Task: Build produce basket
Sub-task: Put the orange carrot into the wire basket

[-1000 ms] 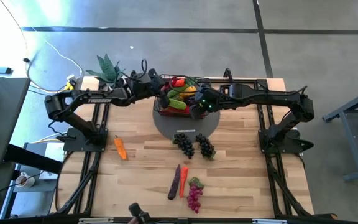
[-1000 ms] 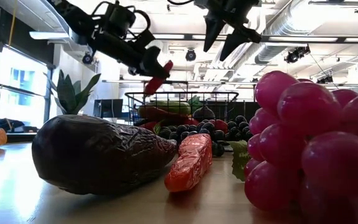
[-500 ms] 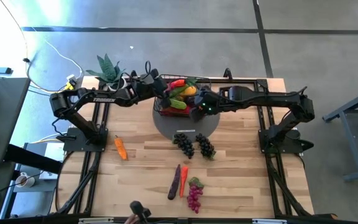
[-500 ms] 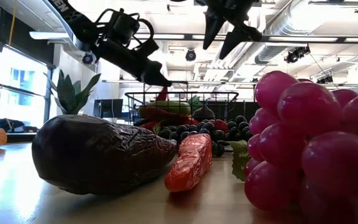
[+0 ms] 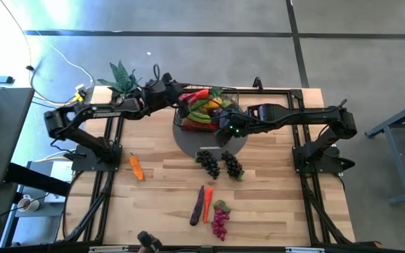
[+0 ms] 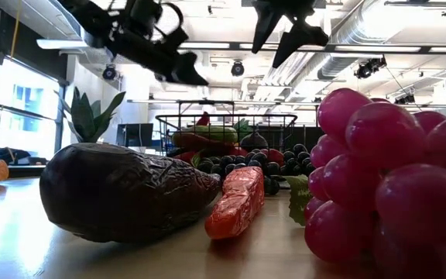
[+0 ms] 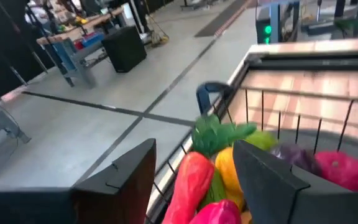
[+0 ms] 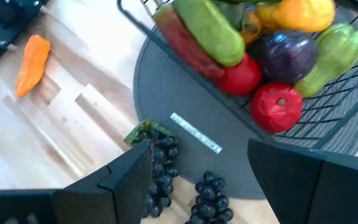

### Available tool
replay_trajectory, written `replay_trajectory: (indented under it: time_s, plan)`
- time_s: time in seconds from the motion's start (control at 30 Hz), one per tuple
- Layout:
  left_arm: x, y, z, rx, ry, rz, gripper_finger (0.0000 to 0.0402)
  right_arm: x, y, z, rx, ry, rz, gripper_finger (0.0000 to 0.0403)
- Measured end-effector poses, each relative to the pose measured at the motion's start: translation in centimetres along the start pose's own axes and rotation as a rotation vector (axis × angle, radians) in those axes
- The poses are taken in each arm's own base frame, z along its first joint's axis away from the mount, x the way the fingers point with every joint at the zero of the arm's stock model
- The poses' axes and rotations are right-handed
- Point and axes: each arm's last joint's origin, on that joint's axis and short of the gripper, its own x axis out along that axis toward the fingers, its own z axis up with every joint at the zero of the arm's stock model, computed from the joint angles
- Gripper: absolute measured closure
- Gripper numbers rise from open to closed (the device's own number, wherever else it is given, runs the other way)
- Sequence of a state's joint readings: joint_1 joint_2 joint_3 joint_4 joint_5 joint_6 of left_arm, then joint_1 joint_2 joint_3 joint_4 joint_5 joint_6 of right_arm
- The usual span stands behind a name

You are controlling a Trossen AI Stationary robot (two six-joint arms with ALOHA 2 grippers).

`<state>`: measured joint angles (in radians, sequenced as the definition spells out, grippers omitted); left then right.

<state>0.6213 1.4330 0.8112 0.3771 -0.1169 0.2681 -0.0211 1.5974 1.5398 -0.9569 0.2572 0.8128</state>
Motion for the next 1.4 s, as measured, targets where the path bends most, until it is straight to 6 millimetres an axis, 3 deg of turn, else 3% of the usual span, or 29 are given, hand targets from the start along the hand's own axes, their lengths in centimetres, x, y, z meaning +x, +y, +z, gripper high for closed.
replay_trajectory:
  time_s: [0.23, 0.43, 0.7, 0.83, 1.0, 1.4]
  plan:
    - [-4.1, 0.4, 2.3, -0.064, -0.003, -0.022, 0.0199, -0.2, 0.6, -0.6, -0.018, 0.059, 0.062, 0.0157]
    - [-7.1, -1.1, 2.8, -0.195, 0.086, -0.116, 0.0200, -0.7, 1.9, -2.0, 0.005, 0.108, 0.125, 0.0157]
    - [-10.2, -3.9, 2.4, -0.365, 0.255, -0.238, 0.0202, -1.7, 3.8, -4.4, 0.283, 0.211, 0.171, 0.0157]
    - [-11.3, -5.3, 2.2, -0.403, 0.329, -0.287, 0.0204, -2.2, 4.6, -5.5, 0.405, 0.267, 0.179, 0.0157]
    - [-12.0, -6.4, 1.7, -0.391, 0.396, -0.322, 0.0205, -2.4, 5.9, -6.7, 0.427, 0.332, 0.238, 0.0157]
    - [-13.2, -7.6, 0.7, -0.360, 0.523, -0.317, 0.0205, 1.2, 9.6, -11.1, 0.419, 0.413, 0.192, 0.0157]
